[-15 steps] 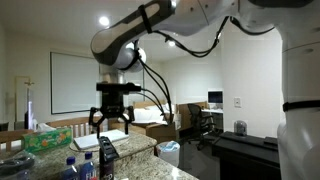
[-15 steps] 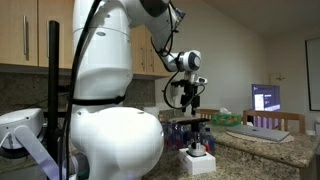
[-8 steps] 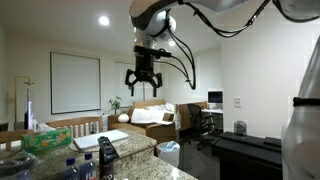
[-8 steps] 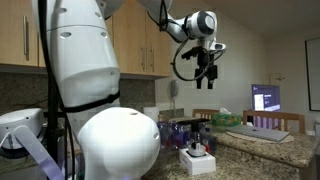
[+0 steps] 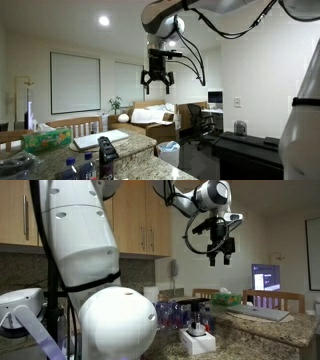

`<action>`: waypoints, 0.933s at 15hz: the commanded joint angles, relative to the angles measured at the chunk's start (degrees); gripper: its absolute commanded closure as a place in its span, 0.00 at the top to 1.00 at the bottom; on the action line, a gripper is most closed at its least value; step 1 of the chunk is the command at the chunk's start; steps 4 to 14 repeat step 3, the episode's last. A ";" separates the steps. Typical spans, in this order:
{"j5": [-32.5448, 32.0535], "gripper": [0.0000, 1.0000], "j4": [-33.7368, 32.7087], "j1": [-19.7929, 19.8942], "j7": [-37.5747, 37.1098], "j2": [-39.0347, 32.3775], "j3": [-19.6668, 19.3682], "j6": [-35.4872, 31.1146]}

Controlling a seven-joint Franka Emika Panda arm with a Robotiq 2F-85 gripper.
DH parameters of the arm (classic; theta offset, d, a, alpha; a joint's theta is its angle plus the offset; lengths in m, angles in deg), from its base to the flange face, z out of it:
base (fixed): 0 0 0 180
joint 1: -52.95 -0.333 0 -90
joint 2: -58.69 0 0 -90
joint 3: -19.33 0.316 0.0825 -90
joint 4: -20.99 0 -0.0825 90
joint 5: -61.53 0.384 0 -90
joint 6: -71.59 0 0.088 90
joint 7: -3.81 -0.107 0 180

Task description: Stack the objects to the right of the box on top of the box

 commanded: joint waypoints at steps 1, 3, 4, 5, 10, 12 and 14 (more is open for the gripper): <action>0.18 1.00 -0.13 0.76 0.18 -0.06 0.70 0.11; 0.17 1.00 -0.13 0.76 0.18 -0.06 0.74 0.11; 0.17 1.00 -0.13 0.76 0.18 -0.06 0.74 0.11; 0.17 1.00 -0.13 0.76 0.18 -0.06 0.74 0.11; 0.17 1.00 -0.13 0.76 0.18 -0.06 0.74 0.11; 0.17 1.00 -0.13 0.76 0.18 -0.06 0.74 0.11; 0.17 1.00 -0.13 0.76 0.18 -0.06 0.74 0.11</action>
